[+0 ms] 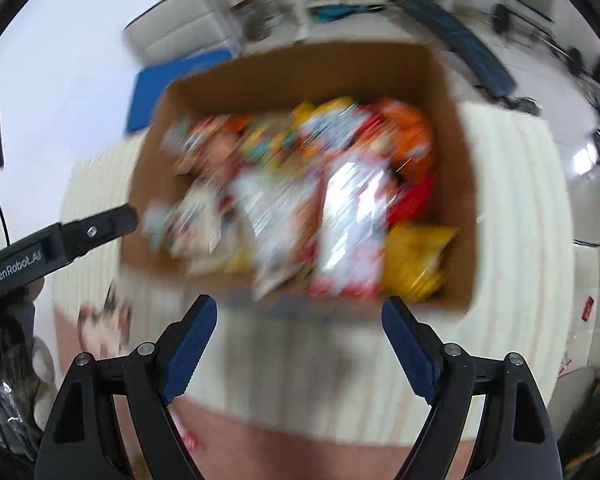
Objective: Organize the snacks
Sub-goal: 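Grasp the silver spicy strip pouch on the floor with the right tool, then lift the silver pouch with the right tool and carry it over the box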
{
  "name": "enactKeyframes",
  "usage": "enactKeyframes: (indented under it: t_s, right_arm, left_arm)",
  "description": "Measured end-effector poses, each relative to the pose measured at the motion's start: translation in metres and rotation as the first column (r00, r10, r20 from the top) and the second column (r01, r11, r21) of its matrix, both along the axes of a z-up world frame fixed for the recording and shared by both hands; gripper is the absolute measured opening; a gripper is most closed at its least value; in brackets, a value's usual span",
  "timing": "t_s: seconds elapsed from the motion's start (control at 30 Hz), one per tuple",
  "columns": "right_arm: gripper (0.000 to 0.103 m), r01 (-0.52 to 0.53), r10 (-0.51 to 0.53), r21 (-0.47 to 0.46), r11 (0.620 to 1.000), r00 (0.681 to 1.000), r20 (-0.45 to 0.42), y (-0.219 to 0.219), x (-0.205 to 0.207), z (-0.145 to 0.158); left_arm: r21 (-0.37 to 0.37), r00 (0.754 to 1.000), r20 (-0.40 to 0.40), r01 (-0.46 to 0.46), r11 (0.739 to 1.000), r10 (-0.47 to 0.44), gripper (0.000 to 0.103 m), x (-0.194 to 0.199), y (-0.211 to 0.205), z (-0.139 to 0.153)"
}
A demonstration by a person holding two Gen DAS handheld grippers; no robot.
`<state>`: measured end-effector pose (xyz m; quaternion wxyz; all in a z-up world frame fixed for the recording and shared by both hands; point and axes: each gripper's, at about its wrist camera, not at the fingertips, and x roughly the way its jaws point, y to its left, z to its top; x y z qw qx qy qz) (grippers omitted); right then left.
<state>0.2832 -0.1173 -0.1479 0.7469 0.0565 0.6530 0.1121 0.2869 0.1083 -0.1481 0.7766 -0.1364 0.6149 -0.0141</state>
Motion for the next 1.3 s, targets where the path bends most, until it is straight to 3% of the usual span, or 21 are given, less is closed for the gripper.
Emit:
enactKeyframes:
  t_s: [0.17, 0.37, 0.5, 0.63, 0.73, 0.8, 0.93, 1.0, 1.03, 1.07, 1.1, 1.27, 1.3]
  right_arm:
    - [0.087, -0.180, 0.183, 0.040, 0.983, 0.978, -0.105, 0.077, -0.094, -0.032]
    - [0.087, -0.358, 0.363, 0.064, 0.932, 0.903, -0.229, 0.160, -0.185, -0.089]
    - [0.087, -0.434, 0.430, 0.042, 0.900, 0.870, -0.242, 0.200, -0.217, -0.111]
    - [0.087, -0.470, 0.458, 0.003, 0.883, 0.859, -0.229, 0.234, -0.224, -0.130]
    - [0.086, -0.500, 0.480, -0.030, 0.865, 0.844, -0.238, 0.252, -0.227, -0.143]
    - [0.084, -0.524, 0.498, -0.048, 0.851, 0.832, -0.244, 0.265, -0.233, -0.152]
    - [0.078, -0.560, 0.522, -0.085, 0.824, 0.809, -0.272, 0.281, -0.247, -0.169]
    - [0.072, -0.583, 0.544, -0.126, 0.802, 0.802, -0.246, 0.289, -0.251, -0.167]
    - [0.068, -0.593, 0.553, -0.144, 0.792, 0.798, -0.241, 0.292, -0.254, -0.167]
    - [0.050, -0.599, 0.560, -0.175, 0.781, 0.797, -0.227, 0.295, -0.256, -0.167]
    - [0.040, -0.604, 0.569, -0.212, 0.769, 0.796, -0.206, 0.297, -0.257, -0.165]
    - [0.030, -0.578, 0.556, -0.150, 0.802, 0.814, -0.167, 0.294, -0.253, -0.159]
    - [0.013, -0.575, 0.556, -0.143, 0.806, 0.817, -0.153, 0.292, -0.254, -0.156]
  left_arm:
    - [0.039, 0.988, -0.127, -0.086, 0.996, 0.091, 0.086, -0.109, 0.049, -0.032]
    - [0.020, 0.920, -0.307, -0.251, 0.968, 0.244, 0.086, -0.211, 0.111, -0.091]
    - [-0.060, 0.854, -0.400, -0.386, 0.920, 0.332, 0.086, -0.258, 0.147, -0.131]
    - [-0.110, 0.798, -0.457, -0.490, 0.865, 0.393, 0.086, -0.287, 0.172, -0.160]
    - [-0.141, 0.768, -0.493, -0.534, 0.833, 0.409, 0.086, -0.301, 0.184, -0.176]
    - [-0.156, 0.763, -0.501, -0.544, 0.824, 0.408, 0.086, -0.307, 0.187, -0.180]
    - [-0.190, 0.780, -0.493, -0.529, 0.827, 0.385, 0.086, -0.313, 0.191, -0.184]
    - [-0.211, 0.782, -0.496, -0.530, 0.821, 0.378, 0.086, -0.312, 0.192, -0.184]
    - [-0.227, 0.781, -0.499, -0.535, 0.814, 0.375, 0.086, -0.312, 0.193, -0.185]
    - [-0.229, 0.780, -0.501, -0.538, 0.811, 0.375, 0.086, -0.312, 0.193, -0.185]
    - [-0.232, 0.780, -0.500, -0.538, 0.810, 0.375, 0.086, -0.312, 0.193, -0.185]
    - [-0.282, 0.785, -0.504, -0.544, 0.790, 0.360, 0.086, -0.303, 0.187, -0.185]
    - [-0.290, 0.785, -0.507, -0.545, 0.787, 0.357, 0.086, -0.303, 0.185, -0.186]
